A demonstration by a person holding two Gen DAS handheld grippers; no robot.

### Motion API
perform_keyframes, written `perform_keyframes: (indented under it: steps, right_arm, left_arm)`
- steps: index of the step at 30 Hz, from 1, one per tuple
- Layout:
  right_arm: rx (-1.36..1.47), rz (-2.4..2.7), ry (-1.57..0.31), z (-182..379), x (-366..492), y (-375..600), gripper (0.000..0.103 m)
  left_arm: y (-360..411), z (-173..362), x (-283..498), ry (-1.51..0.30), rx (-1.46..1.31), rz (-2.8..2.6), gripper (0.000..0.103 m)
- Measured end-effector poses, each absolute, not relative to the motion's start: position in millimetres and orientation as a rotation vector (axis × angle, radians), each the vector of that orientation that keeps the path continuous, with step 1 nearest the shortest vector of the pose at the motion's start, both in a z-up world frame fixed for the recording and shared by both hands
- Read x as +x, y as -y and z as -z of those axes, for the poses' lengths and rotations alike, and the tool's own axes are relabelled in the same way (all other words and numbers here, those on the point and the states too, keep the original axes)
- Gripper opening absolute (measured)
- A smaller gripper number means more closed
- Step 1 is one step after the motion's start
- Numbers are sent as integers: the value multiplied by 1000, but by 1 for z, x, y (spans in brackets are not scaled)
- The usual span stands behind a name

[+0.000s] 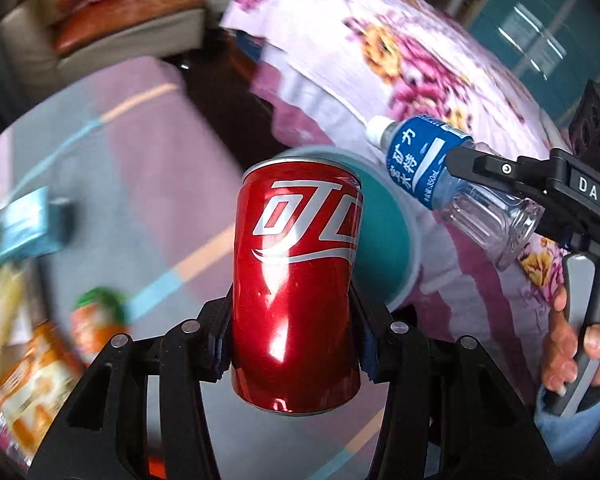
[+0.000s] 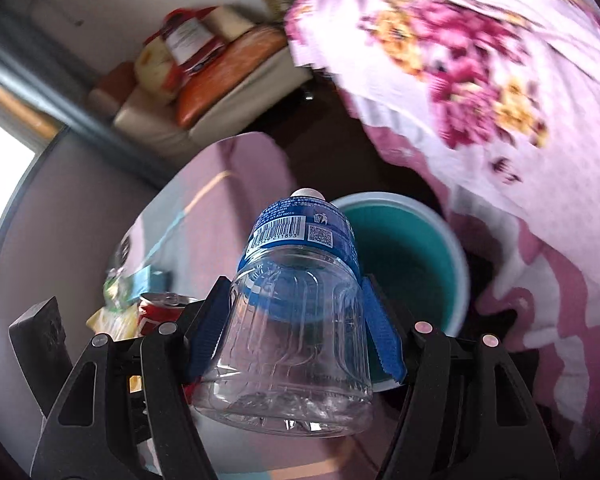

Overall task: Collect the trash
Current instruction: 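Carry can and bottle over the teal bin and open the left tool to drop the can, then open the right tool to drop the water bottle into the teal bin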

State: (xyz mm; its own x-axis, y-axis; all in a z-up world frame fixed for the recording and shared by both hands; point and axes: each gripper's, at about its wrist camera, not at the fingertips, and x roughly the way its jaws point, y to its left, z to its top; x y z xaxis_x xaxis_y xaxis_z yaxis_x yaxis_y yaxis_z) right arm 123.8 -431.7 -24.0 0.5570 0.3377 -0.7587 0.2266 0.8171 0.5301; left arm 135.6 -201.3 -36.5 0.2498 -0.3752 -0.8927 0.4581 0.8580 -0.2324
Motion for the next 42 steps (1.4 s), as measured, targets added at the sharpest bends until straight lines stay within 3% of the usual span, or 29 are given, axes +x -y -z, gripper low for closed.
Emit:
perform_keyframes:
  steps: [8, 9, 11, 13, 20, 25, 34, 42]
  right_arm:
    - [718, 1, -1022, 61, 110, 476, 63]
    - [726, 3, -1025, 64, 109, 478, 63]
    - [742, 5, -1032, 71, 108, 483, 63]
    - [750, 6, -1043, 78, 108, 485, 63]
    - [745, -17, -1074, 90, 113, 479, 63]
    - [738, -26, -1101, 98, 118, 472, 63]
    - [718, -34, -1199, 116, 127, 449, 64]
    - [668, -30, -1198, 102, 128, 428, 73]
  left_arm:
    - [266, 73, 140, -1276, 179, 618, 51]
    - [270, 73, 139, -1279, 187, 619, 54]
    - [276, 73, 140, -1262, 206, 608, 75]
    - [276, 72, 141, -1243, 216, 588, 79]
    - [263, 68, 145, -1248, 168, 559, 80]
    - [246, 58, 144, -1216, 145, 531, 89]
    - [210, 55, 143, -1223, 56, 492, 92]
    - [179, 50, 132, -1218, 6, 472, 92]
